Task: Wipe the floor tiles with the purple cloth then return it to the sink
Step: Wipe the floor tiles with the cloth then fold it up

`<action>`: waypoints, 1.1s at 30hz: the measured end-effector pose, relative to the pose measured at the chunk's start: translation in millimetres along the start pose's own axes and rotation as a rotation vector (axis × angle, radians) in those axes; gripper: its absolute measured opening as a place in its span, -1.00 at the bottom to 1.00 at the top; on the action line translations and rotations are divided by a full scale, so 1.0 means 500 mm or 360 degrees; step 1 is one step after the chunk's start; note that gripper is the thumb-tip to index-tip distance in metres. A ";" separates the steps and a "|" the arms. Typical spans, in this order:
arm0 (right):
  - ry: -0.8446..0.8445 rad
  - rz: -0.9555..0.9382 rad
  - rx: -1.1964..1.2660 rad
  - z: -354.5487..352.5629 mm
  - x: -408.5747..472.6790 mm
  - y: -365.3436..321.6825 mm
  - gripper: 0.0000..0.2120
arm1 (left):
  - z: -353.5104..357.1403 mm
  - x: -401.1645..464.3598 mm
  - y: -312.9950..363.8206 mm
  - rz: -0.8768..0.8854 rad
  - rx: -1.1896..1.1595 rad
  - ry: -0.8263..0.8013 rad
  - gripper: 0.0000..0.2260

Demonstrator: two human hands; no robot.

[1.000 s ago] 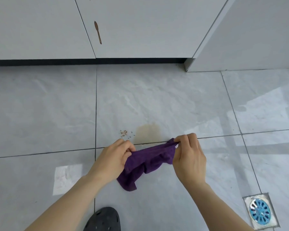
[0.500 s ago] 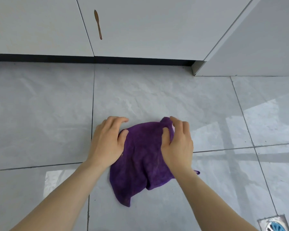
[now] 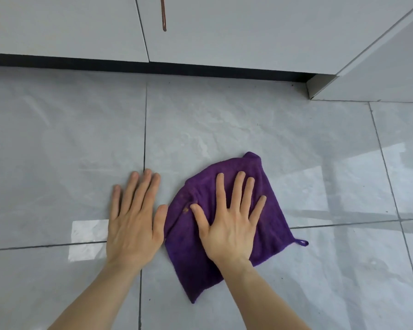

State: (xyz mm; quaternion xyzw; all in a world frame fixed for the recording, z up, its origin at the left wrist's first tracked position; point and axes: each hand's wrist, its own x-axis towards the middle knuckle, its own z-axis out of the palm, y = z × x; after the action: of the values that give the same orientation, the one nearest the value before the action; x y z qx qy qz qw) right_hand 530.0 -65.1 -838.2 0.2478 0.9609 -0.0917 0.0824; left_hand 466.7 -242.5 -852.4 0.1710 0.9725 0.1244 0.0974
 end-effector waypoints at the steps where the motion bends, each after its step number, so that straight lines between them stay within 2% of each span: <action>1: 0.0019 -0.0044 0.0010 0.000 0.011 0.005 -0.29 | 0.000 -0.001 0.000 0.0003 0.0004 -0.0002 -0.41; 4: 0.0102 -0.0159 0.0064 0.002 0.043 0.012 -0.48 | 0.000 -0.001 0.001 0.0010 0.0014 -0.0006 -0.42; 8: 0.0247 -0.0242 0.0268 0.003 0.073 0.025 -0.56 | -0.002 -0.001 0.001 0.0006 0.0010 0.0001 -0.42; 11: 0.0344 -0.0192 0.0514 -0.006 0.099 0.043 -0.58 | -0.003 -0.001 0.001 0.0014 0.0011 0.0012 -0.42; 14: 0.0435 -0.0131 0.0535 -0.029 0.119 0.058 -0.57 | -0.001 -0.002 0.002 0.0005 0.0004 0.0028 -0.41; 18: 0.0544 0.0180 0.0886 -0.080 0.101 0.080 -0.65 | -0.001 -0.004 0.003 0.0004 0.0007 0.0020 -0.40; 21: 0.0642 0.0127 0.0931 -0.096 0.035 0.069 -0.67 | 0.000 -0.003 0.004 -0.0006 0.0009 0.0027 -0.40; 23: 0.0525 -0.0099 0.0833 -0.072 -0.020 0.048 -0.63 | 0.001 -0.004 0.005 -0.0006 -0.0010 0.0038 -0.41; 26: 0.0183 -0.0471 0.0471 -0.018 -0.066 0.030 -0.51 | 0.003 -0.003 0.004 -0.0004 -0.0018 0.0058 -0.41; 28: 0.0081 -0.0567 0.0323 0.002 -0.065 0.037 -0.48 | 0.004 -0.003 0.003 0.0003 -0.0005 0.0064 -0.41; 33: 0.0055 -0.0662 0.0144 0.005 -0.017 0.053 -0.52 | 0.006 -0.002 0.003 -0.0001 0.0012 0.0077 -0.42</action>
State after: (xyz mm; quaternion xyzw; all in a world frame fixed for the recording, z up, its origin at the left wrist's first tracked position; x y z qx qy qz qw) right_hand 550.5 -46.6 -842.3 0.0491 0.9876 -0.1454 0.0342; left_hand 469.0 -240.9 -854.5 0.1680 0.9751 0.1249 0.0732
